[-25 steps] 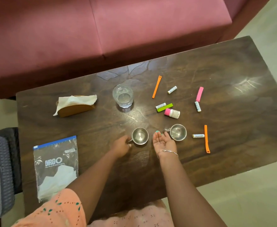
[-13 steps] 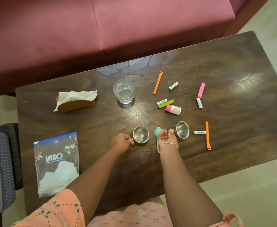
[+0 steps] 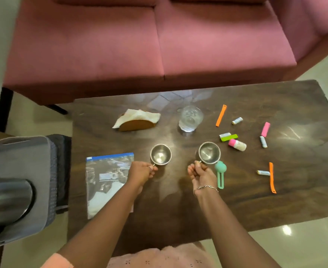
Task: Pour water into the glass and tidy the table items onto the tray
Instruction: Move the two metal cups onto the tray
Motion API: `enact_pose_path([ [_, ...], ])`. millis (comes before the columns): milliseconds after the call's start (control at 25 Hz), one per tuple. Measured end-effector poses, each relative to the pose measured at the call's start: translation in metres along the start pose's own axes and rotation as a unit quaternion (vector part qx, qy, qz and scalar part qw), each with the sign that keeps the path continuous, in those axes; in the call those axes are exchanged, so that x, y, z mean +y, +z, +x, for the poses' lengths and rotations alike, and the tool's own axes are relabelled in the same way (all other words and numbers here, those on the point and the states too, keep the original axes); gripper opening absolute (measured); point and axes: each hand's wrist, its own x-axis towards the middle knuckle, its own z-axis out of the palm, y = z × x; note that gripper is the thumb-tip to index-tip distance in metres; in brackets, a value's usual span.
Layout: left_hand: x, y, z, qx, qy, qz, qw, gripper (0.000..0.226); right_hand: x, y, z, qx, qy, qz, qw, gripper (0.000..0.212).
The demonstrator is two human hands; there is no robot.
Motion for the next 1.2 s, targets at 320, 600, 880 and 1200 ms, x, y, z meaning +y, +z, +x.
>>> enact_pose_path([
  [320, -0.005, -0.204, -0.028, 0.117, 0.014, -0.146, 0.982, 0.028, 0.128, 0.143, -0.09, -0.165, 0.079, -0.124, 0.975, 0.017],
  [600, -0.01, -0.389, -0.035, 0.197, 0.012, -0.16, 0.967, 0.032, 0.244, 0.24, -0.144, -0.235, 0.15, -0.215, 0.936, 0.02],
  [880, -0.048, -0.509, 0.03, 0.215, -0.072, -0.135, 0.965, 0.027, 0.342, 0.304, -0.15, -0.243, 0.169, -0.272, 0.916, 0.02],
  [1200, -0.114, -0.533, 0.117, 0.193, -0.15, -0.13, 0.961, 0.033, 0.426, 0.35, -0.113, -0.213, 0.192, -0.328, 0.9, 0.019],
])
